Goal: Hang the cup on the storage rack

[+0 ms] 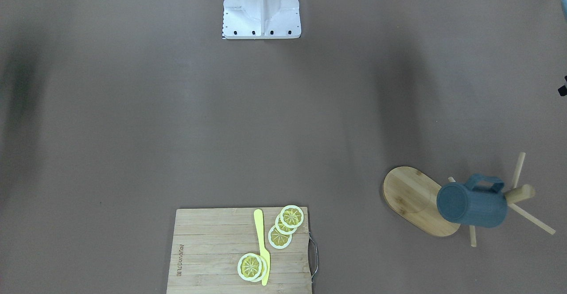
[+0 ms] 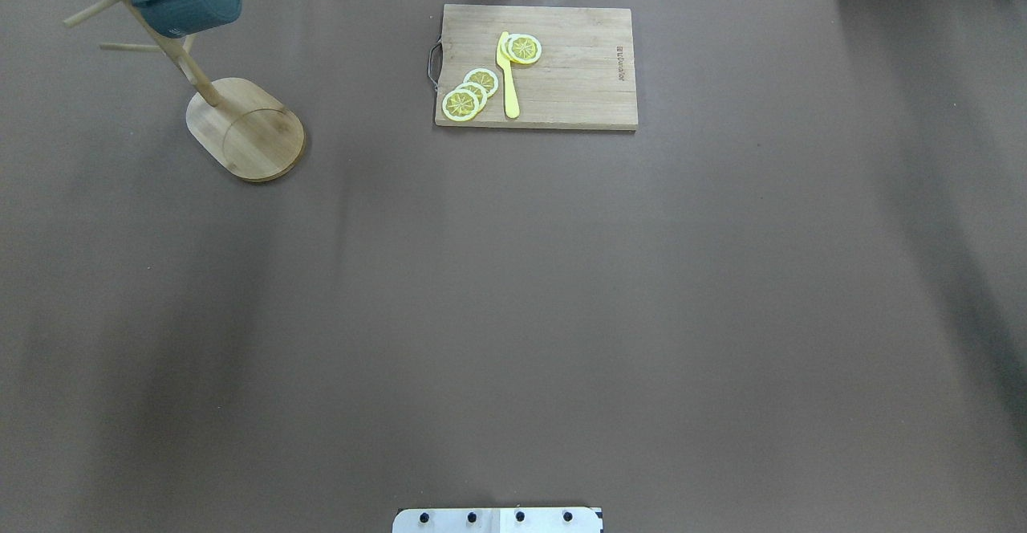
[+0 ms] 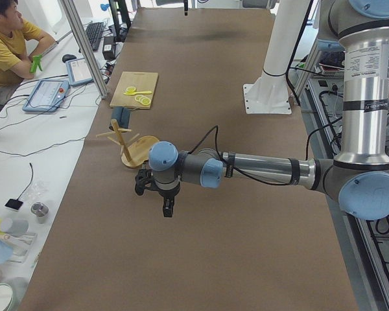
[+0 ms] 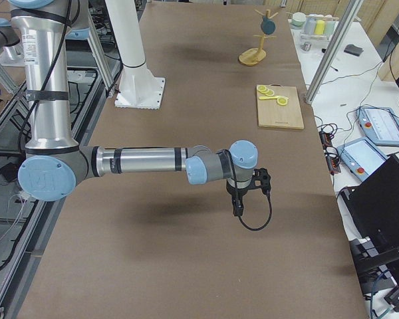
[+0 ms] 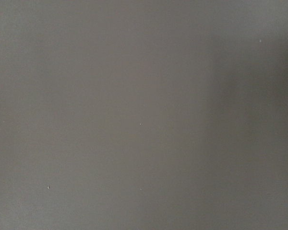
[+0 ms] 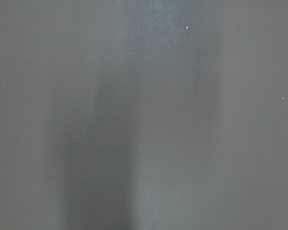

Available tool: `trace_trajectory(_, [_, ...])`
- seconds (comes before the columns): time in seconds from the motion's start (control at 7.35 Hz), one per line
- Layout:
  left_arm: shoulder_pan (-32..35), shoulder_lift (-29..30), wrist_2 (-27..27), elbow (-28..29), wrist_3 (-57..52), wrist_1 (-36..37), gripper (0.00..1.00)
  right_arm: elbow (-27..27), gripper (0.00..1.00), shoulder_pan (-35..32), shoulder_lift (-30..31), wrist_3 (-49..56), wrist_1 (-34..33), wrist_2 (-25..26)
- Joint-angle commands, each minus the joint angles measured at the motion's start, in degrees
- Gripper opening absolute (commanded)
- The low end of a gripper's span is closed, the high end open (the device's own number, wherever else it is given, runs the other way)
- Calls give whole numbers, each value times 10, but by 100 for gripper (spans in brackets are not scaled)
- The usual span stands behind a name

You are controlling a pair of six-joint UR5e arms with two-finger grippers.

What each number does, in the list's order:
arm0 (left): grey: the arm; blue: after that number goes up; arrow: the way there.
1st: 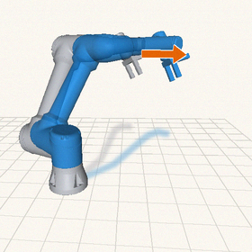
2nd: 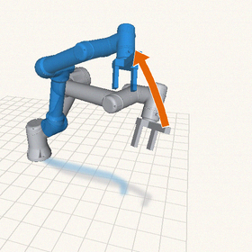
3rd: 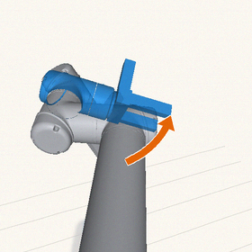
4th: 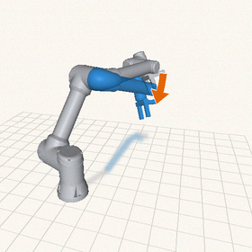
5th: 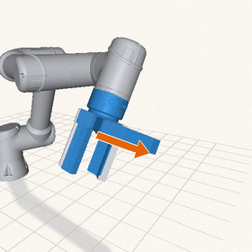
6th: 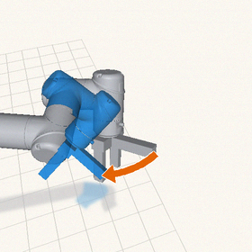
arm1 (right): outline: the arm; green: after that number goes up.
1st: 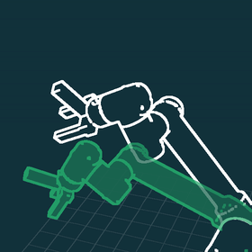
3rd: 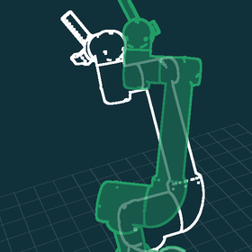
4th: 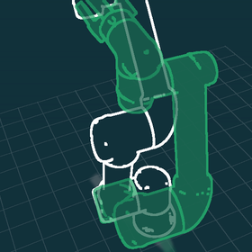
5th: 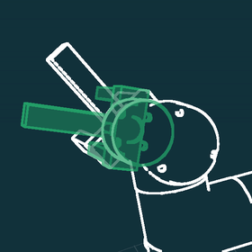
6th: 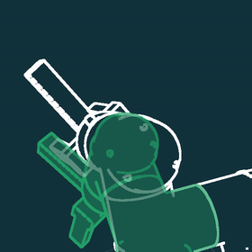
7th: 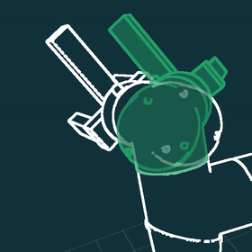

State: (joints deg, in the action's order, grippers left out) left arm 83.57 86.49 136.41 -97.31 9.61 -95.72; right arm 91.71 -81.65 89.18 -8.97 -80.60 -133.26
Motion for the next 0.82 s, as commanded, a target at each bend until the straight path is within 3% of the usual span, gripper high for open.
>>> trace_trajectory(0.0, [-2,4,1,-2,0,-3,98,1,100,-3,1,0,1,-3])
trace_trajectory(0.68, [-2,3,-6,-2,3,-33,98,4,100,-6,3,0,4,-7])
